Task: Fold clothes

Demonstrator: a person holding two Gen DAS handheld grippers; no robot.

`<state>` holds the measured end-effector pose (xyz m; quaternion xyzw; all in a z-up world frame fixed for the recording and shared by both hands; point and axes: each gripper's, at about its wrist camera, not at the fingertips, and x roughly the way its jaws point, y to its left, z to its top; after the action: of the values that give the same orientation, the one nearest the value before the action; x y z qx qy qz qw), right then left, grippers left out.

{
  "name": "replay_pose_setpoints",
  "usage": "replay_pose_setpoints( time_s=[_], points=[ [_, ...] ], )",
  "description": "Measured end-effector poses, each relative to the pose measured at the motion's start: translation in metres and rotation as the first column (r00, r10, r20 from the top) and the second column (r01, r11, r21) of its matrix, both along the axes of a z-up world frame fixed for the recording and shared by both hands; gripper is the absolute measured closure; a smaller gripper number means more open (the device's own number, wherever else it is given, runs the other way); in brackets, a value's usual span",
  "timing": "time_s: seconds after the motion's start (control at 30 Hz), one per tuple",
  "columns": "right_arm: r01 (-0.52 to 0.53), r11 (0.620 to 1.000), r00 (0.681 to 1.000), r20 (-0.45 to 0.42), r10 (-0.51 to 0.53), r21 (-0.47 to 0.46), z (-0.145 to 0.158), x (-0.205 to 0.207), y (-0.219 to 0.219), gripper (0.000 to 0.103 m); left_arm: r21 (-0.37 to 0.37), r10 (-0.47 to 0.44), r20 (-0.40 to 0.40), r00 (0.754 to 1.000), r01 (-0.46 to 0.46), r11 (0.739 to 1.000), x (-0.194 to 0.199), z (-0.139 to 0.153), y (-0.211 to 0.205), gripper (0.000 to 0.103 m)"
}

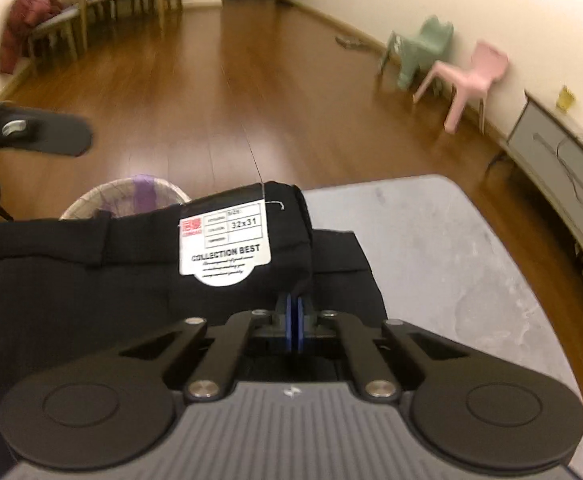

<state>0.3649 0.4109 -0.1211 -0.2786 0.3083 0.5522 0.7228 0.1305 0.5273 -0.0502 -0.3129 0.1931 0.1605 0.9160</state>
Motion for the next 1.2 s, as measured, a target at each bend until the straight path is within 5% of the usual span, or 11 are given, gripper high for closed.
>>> replay_pose_setpoints(
  time_s=[0.1,0.3,0.4,0.5,0.6,0.8,0.87,0.97,1.07,1.2],
  points=[
    [-0.001,0.996,0.999,-0.037,0.004,0.087,0.022,-0.012,-0.034,0.101,0.008,-0.013,0.004,1.0,0.013,1.0,0.002,-0.002,-0.002,0.072],
    [0.192,0.981,0.979,-0.059,-0.194,-0.037,0.014,0.028,-0.008,0.1,0.037,-0.025,-0.115,0.993,0.029,0.999,0.019,-0.019,-0.012,0.072],
    [0.173,0.982,0.98,-0.083,-0.179,-0.079,-0.008,0.044,0.022,0.098,0.084,-0.032,-0.176,0.984,0.047,0.995,0.022,-0.024,-0.018,0.072],
    [0.181,0.976,0.981,-0.05,-0.188,-0.117,-0.016,0.044,0.039,0.091,0.145,-0.057,-0.243,0.968,0.094,0.985,0.025,-0.03,-0.025,0.068],
    [0.26,0.956,0.964,-0.013,-0.264,-0.133,-0.011,0.043,0.037,0.064,0.162,-0.009,-0.277,0.961,0.056,0.985,0.019,-0.035,-0.019,0.068],
    [0.371,0.926,0.928,0.012,-0.372,0.067,0.037,0.002,-0.036,0.062,0.048,0.17,-0.133,0.976,-0.165,0.985,-0.052,-0.004,0.037,0.067],
    [0.381,0.924,0.924,0.013,-0.381,0.045,0.029,-0.011,-0.056,0.076,0.016,0.177,-0.112,0.978,-0.177,0.984,-0.069,0.002,0.044,0.067],
    [0.47,0.88,0.883,0.042,-0.468,-0.071,0.0,-0.008,-0.073,0.083,0.026,0.108,-0.134,0.985,-0.106,0.994,-0.073,0.005,0.031,0.067],
    [0.497,0.867,0.868,0.002,-0.497,-0.011,0.015,-0.04,-0.104,0.081,0.079,0.002,-0.199,0.98,0.014,0.997,-0.07,0.001,0.002,0.067],
    [0.534,0.843,0.846,-0.053,-0.531,0.067,0.035,-0.083,-0.146,0.073,0.108,0.034,-0.318,0.947,0.001,0.994,-0.079,-0.017,-0.013,0.063]
  ],
)
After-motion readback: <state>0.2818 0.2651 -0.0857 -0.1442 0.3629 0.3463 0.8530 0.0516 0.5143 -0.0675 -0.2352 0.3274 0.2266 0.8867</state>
